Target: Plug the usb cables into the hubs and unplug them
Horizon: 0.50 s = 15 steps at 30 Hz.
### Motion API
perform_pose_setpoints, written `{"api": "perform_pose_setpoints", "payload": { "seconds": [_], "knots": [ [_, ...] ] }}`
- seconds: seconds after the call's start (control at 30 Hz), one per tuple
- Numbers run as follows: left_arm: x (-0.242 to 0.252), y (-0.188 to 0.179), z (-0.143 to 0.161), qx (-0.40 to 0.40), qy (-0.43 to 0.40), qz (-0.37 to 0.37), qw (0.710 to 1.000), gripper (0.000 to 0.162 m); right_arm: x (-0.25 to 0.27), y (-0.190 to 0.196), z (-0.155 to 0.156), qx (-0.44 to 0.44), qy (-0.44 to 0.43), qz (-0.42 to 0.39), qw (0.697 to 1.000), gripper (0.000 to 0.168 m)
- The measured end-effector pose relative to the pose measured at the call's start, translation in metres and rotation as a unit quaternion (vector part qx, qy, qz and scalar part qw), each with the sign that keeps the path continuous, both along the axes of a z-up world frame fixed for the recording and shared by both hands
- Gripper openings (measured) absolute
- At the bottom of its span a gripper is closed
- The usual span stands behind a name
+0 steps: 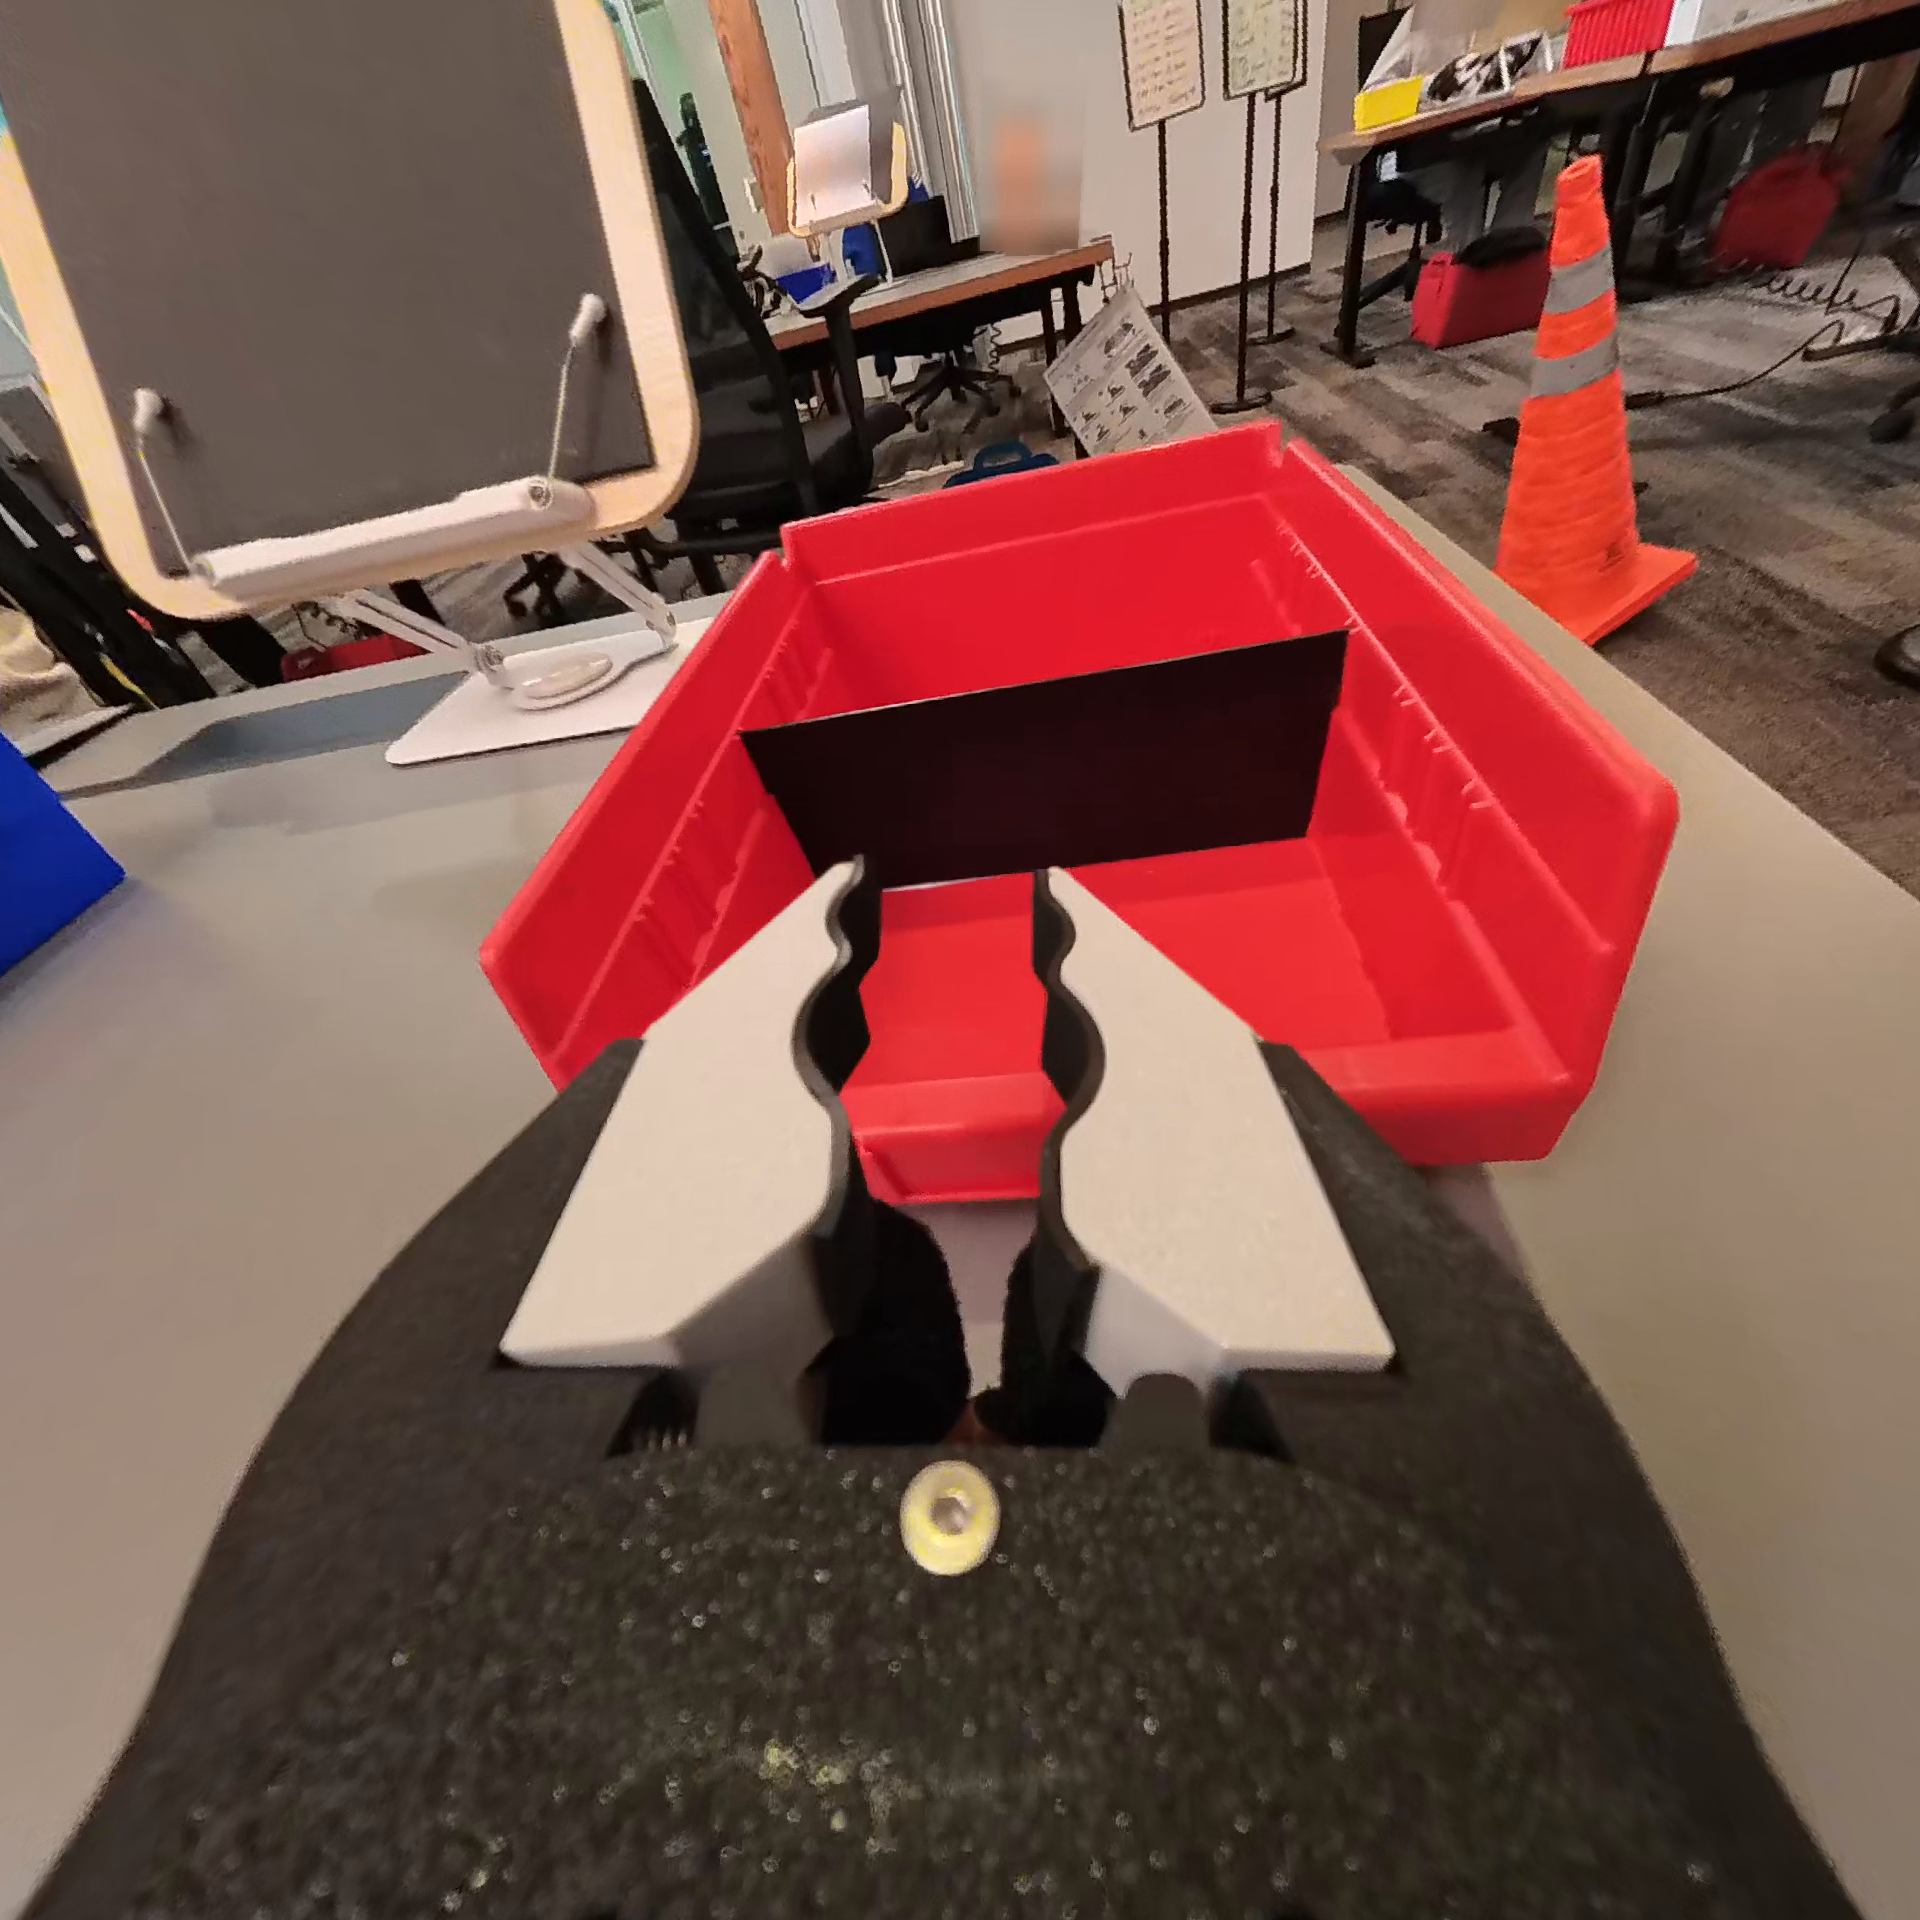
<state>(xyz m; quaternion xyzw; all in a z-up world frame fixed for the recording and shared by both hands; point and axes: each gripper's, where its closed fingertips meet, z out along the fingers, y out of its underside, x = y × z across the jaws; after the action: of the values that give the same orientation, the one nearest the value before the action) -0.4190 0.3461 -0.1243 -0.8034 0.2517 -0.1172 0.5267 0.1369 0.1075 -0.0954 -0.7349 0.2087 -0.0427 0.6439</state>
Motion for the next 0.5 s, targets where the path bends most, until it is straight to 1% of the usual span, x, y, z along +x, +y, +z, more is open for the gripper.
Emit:
{"api": "perform_pose_setpoints", "payload": {
  "seconds": [0.13,0.2,0.23,0.3,0.33,0.4,0.47,0.5],
  "knots": [
    [0.007,-0.003,0.004,-0.009,-0.020,-0.012,1.000,0.022,-0.014,0.002,0.001,-0.004,-0.015,0.013,1.000,0.027],
    [0.021,-0.008,0.009,-0.035,-0.049,-0.054,0.997,0.022,-0.026,0.004,0.002,0.004,-0.001,0.031,1.000,0.026],
    [0.027,-0.008,0.013,-0.050,-0.054,-0.075,0.995,0.023,-0.034,0.006,0.002,0.019,0.023,0.046,0.998,0.026],
    [0.031,0.006,0.026,-0.082,-0.058,-0.080,0.992,0.029,-0.044,0.010,0.002,0.038,0.068,0.070,0.995,0.026],
    [0.035,0.014,0.035,-0.109,-0.074,-0.085,0.988,0.033,-0.046,0.012,0.000,0.037,0.075,0.074,0.994,0.026],
    [0.048,0.032,0.051,-0.192,-0.109,-0.100,0.970,0.042,-0.045,0.013,-0.002,0.026,0.063,0.072,0.995,0.028],
    [0.054,0.066,0.059,-0.269,-0.121,-0.073,0.953,0.048,-0.042,0.013,-0.001,0.021,0.041,0.063,0.997,0.030],
    [0.052,0.089,0.059,-0.286,-0.112,-0.043,0.951,0.048,-0.043,0.013,0.000,0.021,0.037,0.062,0.997,0.030]
  ]
}}
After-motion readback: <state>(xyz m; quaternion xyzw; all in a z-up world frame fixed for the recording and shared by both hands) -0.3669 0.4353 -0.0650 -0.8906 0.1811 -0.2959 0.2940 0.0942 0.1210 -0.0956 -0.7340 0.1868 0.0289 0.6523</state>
